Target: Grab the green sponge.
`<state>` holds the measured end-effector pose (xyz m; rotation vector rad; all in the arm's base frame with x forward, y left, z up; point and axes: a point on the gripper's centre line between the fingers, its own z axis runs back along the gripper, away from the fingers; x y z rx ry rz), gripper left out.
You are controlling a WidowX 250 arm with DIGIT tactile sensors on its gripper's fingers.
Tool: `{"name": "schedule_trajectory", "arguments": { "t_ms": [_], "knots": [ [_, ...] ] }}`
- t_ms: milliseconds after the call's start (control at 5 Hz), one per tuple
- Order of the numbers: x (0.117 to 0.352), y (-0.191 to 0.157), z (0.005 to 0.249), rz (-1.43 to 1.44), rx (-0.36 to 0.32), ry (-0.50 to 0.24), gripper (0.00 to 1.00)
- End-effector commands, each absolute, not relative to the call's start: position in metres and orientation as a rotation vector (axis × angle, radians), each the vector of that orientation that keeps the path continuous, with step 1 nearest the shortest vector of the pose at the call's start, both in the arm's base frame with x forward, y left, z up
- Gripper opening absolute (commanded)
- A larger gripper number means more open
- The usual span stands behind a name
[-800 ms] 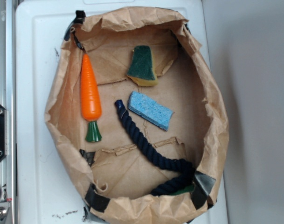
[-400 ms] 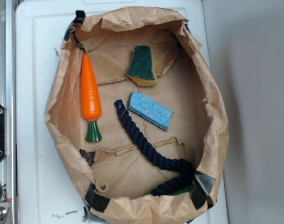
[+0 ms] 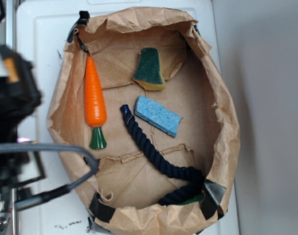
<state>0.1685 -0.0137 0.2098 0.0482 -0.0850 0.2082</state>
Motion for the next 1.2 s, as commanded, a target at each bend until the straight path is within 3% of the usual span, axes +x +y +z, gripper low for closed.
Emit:
{"name": "schedule_trajectory", "arguments": {
  "t_ms": [0,800,1000],
  "knots": [
    [0.222,0.002,0.193,0.447,0.032,-0.119,1.00],
    [0.222,0.002,0.193,0.447,0.032,-0.119,1.00],
    [0.248,0.005,0.180,0.511,-0.015,-0.072,1.00]
  ]
}}
